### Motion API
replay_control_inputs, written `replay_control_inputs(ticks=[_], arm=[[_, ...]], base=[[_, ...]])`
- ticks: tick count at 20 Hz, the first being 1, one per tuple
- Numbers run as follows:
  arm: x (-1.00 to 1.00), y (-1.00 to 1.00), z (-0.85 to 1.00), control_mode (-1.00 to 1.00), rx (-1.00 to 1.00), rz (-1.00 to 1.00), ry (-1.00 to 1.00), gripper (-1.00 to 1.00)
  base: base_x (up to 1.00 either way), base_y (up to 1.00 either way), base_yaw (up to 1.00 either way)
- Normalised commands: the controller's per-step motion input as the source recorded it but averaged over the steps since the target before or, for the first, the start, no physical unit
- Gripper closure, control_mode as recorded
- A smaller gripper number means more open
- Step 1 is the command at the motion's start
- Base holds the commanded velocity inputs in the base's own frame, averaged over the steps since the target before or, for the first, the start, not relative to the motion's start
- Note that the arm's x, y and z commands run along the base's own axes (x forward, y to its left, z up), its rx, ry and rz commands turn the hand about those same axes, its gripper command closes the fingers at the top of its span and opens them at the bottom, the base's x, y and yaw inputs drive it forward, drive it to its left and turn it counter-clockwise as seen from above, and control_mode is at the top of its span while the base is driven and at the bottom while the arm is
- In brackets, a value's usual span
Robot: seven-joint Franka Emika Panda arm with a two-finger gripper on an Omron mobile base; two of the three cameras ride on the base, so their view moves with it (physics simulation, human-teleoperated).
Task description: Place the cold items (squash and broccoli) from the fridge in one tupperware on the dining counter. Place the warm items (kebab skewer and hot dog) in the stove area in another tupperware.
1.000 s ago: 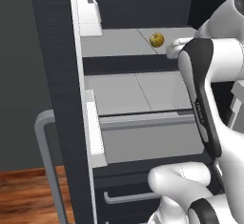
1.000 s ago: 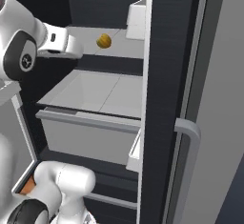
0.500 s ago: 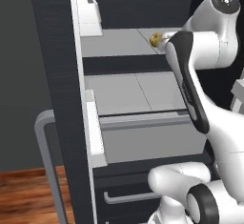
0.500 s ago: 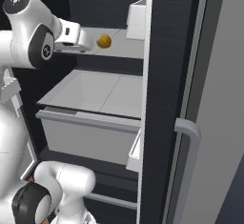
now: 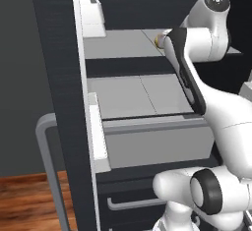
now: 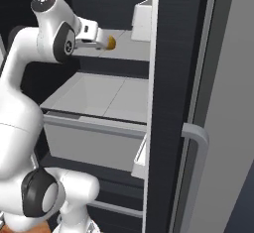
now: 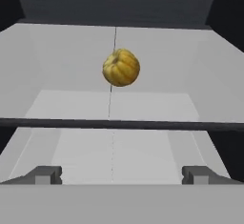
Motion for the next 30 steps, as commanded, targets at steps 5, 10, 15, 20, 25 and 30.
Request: replay_control_inputs(ticks=[5, 10, 15, 20, 25, 30], arm=[[0.56, -0.14, -0.08, -1.0, 0.0, 0.0, 0.05, -1.0], [0.48, 0.0, -0.06, -1.0, 0.0, 0.0, 0.03, -1.0], [0.4, 0.0, -0.1, -1.0, 0.0, 0.0, 0.04, -1.0], [0.42, 0.0, -0.11, -1.0, 0.0, 0.0, 0.01, -1.0], [0.38, 0.0, -0.11, -1.0, 0.0, 0.0, 0.0, -1.0], [0.28, 0.0, -0.13, -1.0, 0.0, 0.0, 0.0, -1.0]], base=[[0.0, 0.0, 0.0], [0.0, 0.0, 0.0], [0.0, 0.0, 0.0], [0.0, 0.0, 0.0], [0.0, 0.0, 0.0], [0.0, 0.0, 0.0]])
